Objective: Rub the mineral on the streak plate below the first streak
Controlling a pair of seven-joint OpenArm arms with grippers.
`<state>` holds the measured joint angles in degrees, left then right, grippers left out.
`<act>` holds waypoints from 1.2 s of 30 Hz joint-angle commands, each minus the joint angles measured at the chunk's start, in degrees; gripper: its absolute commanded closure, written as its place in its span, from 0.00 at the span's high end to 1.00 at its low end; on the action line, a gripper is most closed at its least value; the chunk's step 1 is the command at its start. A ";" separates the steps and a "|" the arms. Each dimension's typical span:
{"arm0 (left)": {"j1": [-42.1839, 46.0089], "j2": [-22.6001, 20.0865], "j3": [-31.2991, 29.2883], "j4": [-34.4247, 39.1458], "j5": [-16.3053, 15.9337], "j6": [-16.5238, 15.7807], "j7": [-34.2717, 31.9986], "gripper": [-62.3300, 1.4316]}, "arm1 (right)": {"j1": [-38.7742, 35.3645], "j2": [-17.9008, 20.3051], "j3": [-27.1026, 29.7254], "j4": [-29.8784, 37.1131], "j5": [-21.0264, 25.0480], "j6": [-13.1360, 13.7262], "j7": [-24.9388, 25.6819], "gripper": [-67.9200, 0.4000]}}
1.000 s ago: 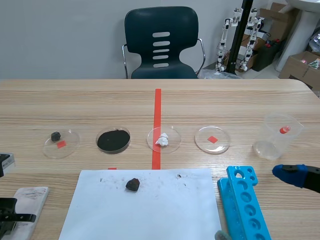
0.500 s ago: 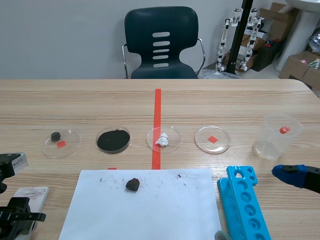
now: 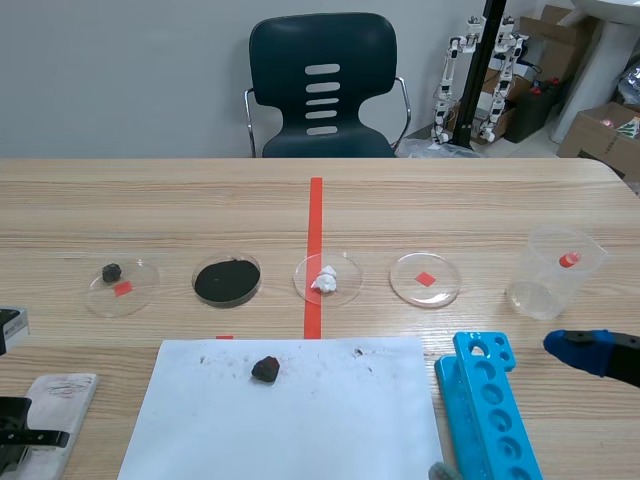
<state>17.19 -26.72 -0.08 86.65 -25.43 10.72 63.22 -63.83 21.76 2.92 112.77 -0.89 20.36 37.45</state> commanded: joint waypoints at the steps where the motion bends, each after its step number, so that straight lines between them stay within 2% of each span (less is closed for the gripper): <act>1: -0.07 -0.13 -0.11 0.31 -2.64 -1.11 0.04 0.09 | 0.04 0.48 0.39 0.42 0.61 0.00 1.03 1.00; 4: -0.07 -0.11 -0.11 0.31 -7.06 -2.91 -0.22 0.09 | 0.04 0.48 0.39 0.42 0.61 0.00 1.03 1.00; 6: -0.07 -0.11 -0.11 0.31 -8.90 -3.52 -0.42 0.09 | 0.04 0.48 0.39 0.42 0.61 0.00 1.03 1.00; 13: -0.07 0.02 -0.11 0.31 -10.23 -4.02 -0.83 0.09 | 0.04 0.48 0.39 0.42 0.61 0.00 1.05 1.00; 16: -0.07 0.02 -0.11 0.31 -6.71 -3.85 -0.83 0.09 | 0.04 0.48 0.39 0.42 0.61 0.00 1.05 1.00; 22: -0.07 0.02 -0.11 0.28 1.53 0.59 -0.85 0.09 | 0.04 0.48 0.39 0.42 0.61 0.00 1.05 1.00; 26: -0.07 0.02 -0.11 0.28 3.45 0.74 -0.83 0.09 | 0.04 0.48 0.39 0.42 0.61 0.00 1.05 1.00; 29: -0.07 0.04 -0.11 0.28 1.22 0.70 -0.83 0.09 | 0.04 0.48 0.39 0.42 0.61 0.00 1.05 1.00; 34: -0.04 0.11 -0.11 0.28 -6.84 -2.05 -1.29 0.09 | 0.04 0.48 0.39 0.42 0.61 0.00 1.05 1.00; 36: -0.04 0.22 -0.09 0.28 -8.70 -2.99 -1.92 0.09 | 0.04 0.48 0.39 0.42 0.61 0.00 1.05 1.00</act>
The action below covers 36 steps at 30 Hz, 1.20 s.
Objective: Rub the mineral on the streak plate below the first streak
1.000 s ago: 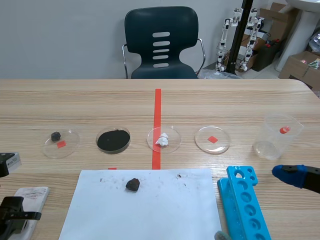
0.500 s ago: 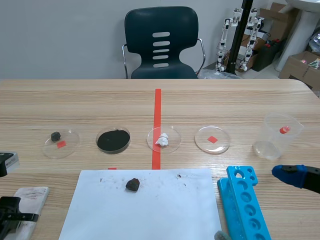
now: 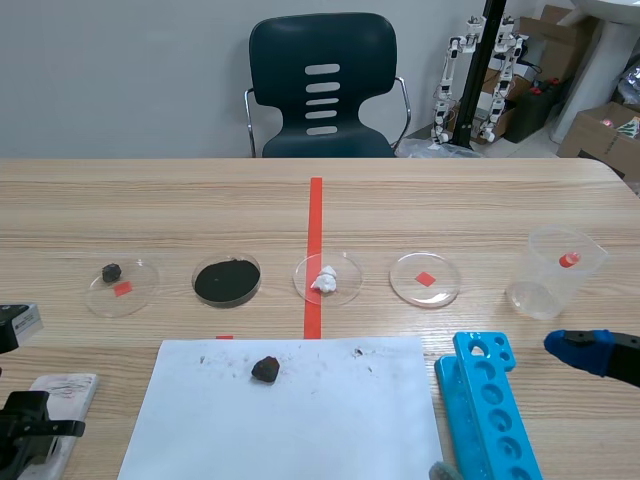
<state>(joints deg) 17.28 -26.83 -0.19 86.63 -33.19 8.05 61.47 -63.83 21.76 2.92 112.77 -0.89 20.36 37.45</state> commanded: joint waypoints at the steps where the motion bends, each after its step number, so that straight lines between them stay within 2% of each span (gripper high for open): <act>1: -0.13 0.37 0.02 0.31 -2.03 -0.76 -0.31 0.09 | 0.04 0.48 0.39 0.42 0.61 0.00 1.05 1.00; 4: -0.13 0.46 0.02 0.31 -3.98 -1.40 -0.83 0.09 | 0.04 0.48 0.39 0.42 0.61 0.00 1.05 1.00; 7: -0.07 0.46 0.07 0.33 -3.93 -1.40 -2.40 0.09 | 0.04 0.48 0.39 0.42 0.61 0.00 1.05 1.00; 9: 0.55 0.39 0.07 0.66 -3.93 -1.38 -5.79 0.09 | 0.04 0.48 0.39 0.42 0.61 0.00 1.05 1.00; 12: 3.23 -0.15 0.04 3.04 -3.91 -1.38 -15.56 0.09 | 0.04 0.50 0.39 0.42 0.63 0.00 1.05 1.00; 16: 8.22 -1.03 -0.22 7.74 -1.55 -1.40 -30.47 0.09 | 0.04 0.50 0.39 0.42 0.61 0.00 1.05 1.00; 18: 10.60 -1.01 -1.16 10.05 -0.11 -1.40 -35.78 0.09 | 0.04 0.50 0.39 0.42 0.61 0.00 1.05 1.00; 21: 14.53 -1.01 -2.78 13.66 -0.02 -1.46 -40.52 0.09 | 0.04 0.50 0.39 0.42 0.61 0.00 1.05 1.00; 23: 17.33 -1.01 -3.98 15.47 0.87 -2.86 -44.98 0.09 | 0.04 0.50 0.39 0.42 0.61 0.00 1.05 1.00; 28: 24.81 -0.98 -7.52 19.76 3.13 -9.62 -54.60 0.09 | 0.04 0.50 0.39 0.42 0.61 0.00 1.05 1.00; 30: 27.41 -0.98 -8.35 21.09 4.04 -11.13 -57.81 0.09 | 0.04 0.50 0.39 0.42 0.61 0.00 1.05 1.00; 36: 35.76 -0.59 -8.85 24.13 11.54 -14.05 -68.02 0.09 | 0.04 0.48 0.39 0.42 0.61 0.00 1.03 1.00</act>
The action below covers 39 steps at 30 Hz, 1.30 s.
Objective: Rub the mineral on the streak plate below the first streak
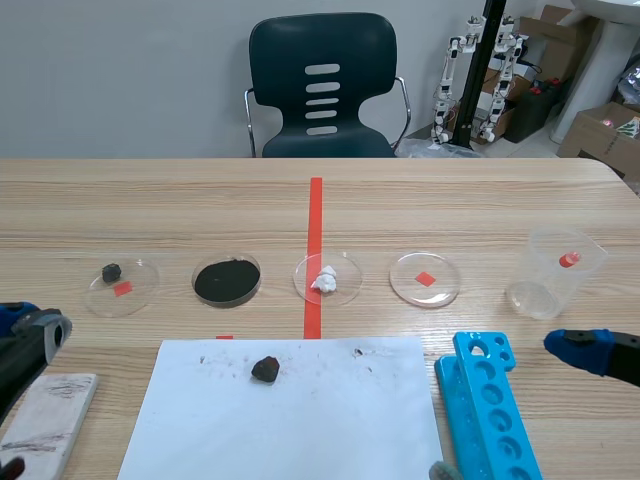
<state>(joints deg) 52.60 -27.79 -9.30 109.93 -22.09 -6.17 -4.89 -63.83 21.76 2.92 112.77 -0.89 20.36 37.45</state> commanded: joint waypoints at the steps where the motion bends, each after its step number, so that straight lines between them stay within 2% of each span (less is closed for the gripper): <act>1: 1.68 0.59 0.28 1.07 1.77 0.17 -3.26 0.09 | 0.04 0.48 0.39 0.42 0.61 0.00 1.03 1.00; 6: 5.95 2.60 0.28 1.49 8.37 -0.15 -9.60 0.09 | 0.04 0.48 0.39 0.42 0.61 0.00 1.05 1.00; 10: 7.41 5.07 0.37 1.49 14.36 -1.62 -13.25 0.09 | 0.02 0.48 0.39 0.42 0.61 0.00 1.05 1.00; 16: 7.37 7.15 0.63 1.46 19.30 -4.17 -15.28 0.09 | 0.04 0.48 0.39 0.42 0.61 0.00 1.03 1.00; 19: 7.21 7.10 1.07 1.46 20.28 -4.35 -16.55 0.09 | 0.04 0.48 0.39 0.42 0.61 0.00 1.05 1.00; 39: 5.31 7.10 2.60 1.46 20.22 -4.37 -17.18 0.09 | 0.04 0.48 0.39 0.42 0.61 0.00 1.05 1.00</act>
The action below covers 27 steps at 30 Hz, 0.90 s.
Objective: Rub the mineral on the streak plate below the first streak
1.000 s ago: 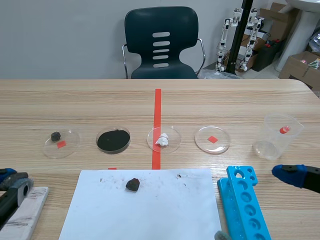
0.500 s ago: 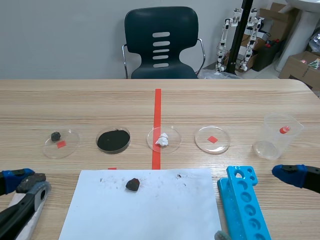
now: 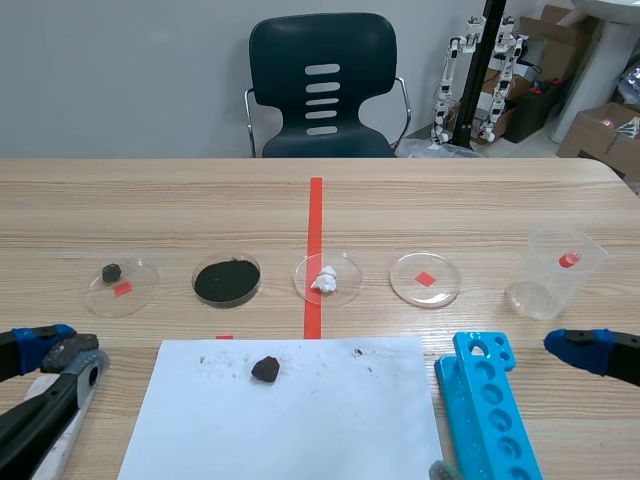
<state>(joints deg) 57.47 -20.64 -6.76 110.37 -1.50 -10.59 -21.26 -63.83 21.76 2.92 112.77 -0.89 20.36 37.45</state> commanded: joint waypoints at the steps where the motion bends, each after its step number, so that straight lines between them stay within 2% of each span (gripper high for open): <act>1: 0.44 -0.04 0.07 1.03 -0.37 0.04 -0.81 0.09 | 0.04 0.48 0.39 0.42 0.61 0.00 1.05 1.00; 27: 0.46 -0.04 0.04 1.03 -0.37 0.09 -0.79 0.09 | 0.04 0.48 0.39 0.42 0.61 0.00 1.05 1.00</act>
<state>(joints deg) 57.47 -20.64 -6.76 110.37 -1.50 -10.59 -21.26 -63.83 21.76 2.92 112.77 -0.89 20.36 37.45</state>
